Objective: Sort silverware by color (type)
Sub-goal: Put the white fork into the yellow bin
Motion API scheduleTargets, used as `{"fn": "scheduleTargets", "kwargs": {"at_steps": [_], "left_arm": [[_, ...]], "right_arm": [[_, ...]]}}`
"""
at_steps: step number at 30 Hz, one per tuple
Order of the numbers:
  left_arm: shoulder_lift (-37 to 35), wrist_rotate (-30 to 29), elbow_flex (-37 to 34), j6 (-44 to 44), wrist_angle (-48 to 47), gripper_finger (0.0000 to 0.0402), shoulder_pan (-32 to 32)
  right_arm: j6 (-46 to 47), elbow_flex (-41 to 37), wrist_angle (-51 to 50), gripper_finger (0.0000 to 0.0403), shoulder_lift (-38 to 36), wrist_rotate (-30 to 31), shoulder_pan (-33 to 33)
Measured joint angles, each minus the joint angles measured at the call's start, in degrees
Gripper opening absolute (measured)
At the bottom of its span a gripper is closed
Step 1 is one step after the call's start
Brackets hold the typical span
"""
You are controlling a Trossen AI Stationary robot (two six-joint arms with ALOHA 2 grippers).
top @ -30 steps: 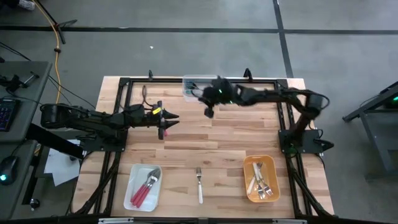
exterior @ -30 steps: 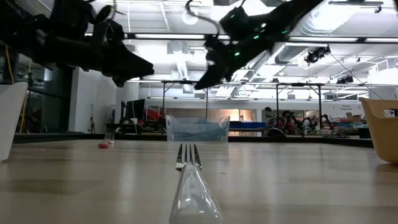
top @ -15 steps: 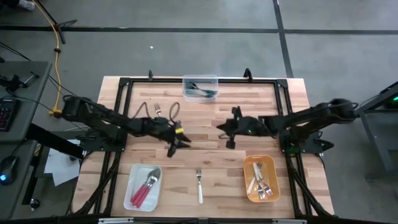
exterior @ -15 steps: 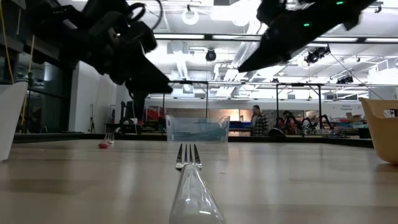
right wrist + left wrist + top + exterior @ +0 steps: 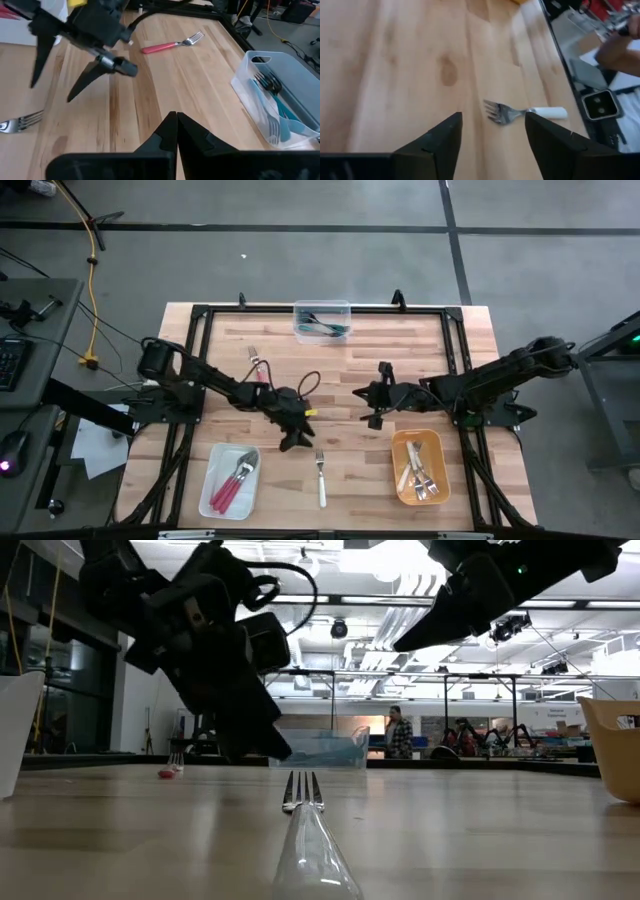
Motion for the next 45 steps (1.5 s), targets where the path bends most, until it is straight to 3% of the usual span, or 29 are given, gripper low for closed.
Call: {"fn": "scheduleTargets", "kwargs": {"at_steps": [5,14,28,36,45], "left_arm": [[3.9,1.8,2.3,-0.7,-0.2,0.0227,-1.2],[8.5,2.3,6.3,-2.2,0.5,0.0225,-1.6],[8.6,2.7,10.5,-2.5,-9.0,0.0180,-2.2],[8.7,2.8,10.9,-1.6,-9.4,0.0183,-4.8],[8.7,-1.6,11.0,-1.9,-9.2,0.0182,-4.9]], "right_arm": [[0.0,0.0,0.2,0.0000,0.0,0.0,0.0],[0.2,0.0,0.0,0.0000,0.0,-0.1,0.0],[0.4,0.1,0.0,0.0000,0.0,-0.4,0.0],[1.3,0.1,-0.1,0.0000,0.0,-0.4,0.0],[1.5,0.1,-0.1,0.0000,0.0,-0.4,0.0]]}}
